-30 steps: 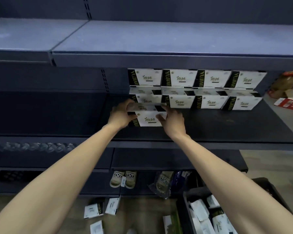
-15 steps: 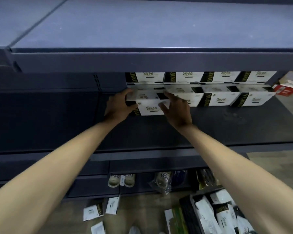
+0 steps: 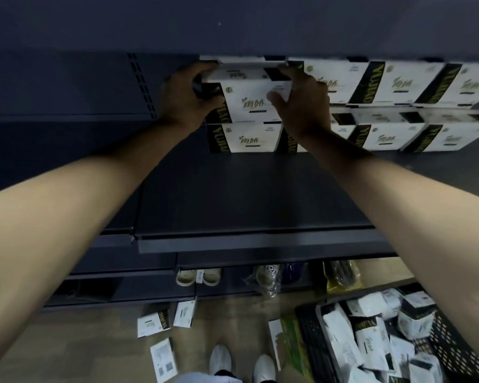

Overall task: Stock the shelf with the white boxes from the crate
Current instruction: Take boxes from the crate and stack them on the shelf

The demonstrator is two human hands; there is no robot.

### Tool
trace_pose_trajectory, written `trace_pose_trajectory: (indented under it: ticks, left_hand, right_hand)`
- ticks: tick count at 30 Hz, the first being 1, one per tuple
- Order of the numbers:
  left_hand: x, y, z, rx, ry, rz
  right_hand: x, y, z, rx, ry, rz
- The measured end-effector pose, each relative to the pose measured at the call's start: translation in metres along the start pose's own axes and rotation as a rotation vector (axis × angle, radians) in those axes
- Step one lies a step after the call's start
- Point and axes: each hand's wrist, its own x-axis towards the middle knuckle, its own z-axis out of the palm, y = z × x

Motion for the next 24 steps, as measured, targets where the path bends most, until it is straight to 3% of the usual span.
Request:
trace_pose_trajectory:
  ticks: [11,18,24]
  left_hand:
    - [-0.001,-0.005,0.004,0.138,0.017,0.073]
    - [-0.007,0.035,0.002,0.081,0.019,-0.239]
    - [-0.033,0.045,-0.002,0.210,0.125,-0.098]
  right_hand:
    - [0.003,0.003,0.009,-0.028,0.052,-0.007]
    - [-0.025,0.007,-0.013,0.173,-0.016,0.072]
    - [-0.072,0.029,-0.036,0.083,-0.143,0.043]
